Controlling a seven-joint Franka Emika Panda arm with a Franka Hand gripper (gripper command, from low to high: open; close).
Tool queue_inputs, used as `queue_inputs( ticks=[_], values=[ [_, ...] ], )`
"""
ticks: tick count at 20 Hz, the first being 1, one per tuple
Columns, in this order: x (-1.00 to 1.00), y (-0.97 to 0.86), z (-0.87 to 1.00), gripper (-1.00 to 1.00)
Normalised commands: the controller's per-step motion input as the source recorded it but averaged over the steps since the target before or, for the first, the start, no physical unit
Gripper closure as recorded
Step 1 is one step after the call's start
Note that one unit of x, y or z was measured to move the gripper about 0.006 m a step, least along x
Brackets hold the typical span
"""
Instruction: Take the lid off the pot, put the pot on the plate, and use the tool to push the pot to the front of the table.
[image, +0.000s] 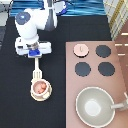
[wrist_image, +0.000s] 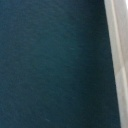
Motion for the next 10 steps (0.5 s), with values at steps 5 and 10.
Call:
queue_inputs(
  ticks=[5, 10],
  values=[
    [0.81, 0.43, 0.07, 1.00],
    [1.00, -0.05, 0.27, 1.00]
  ],
)
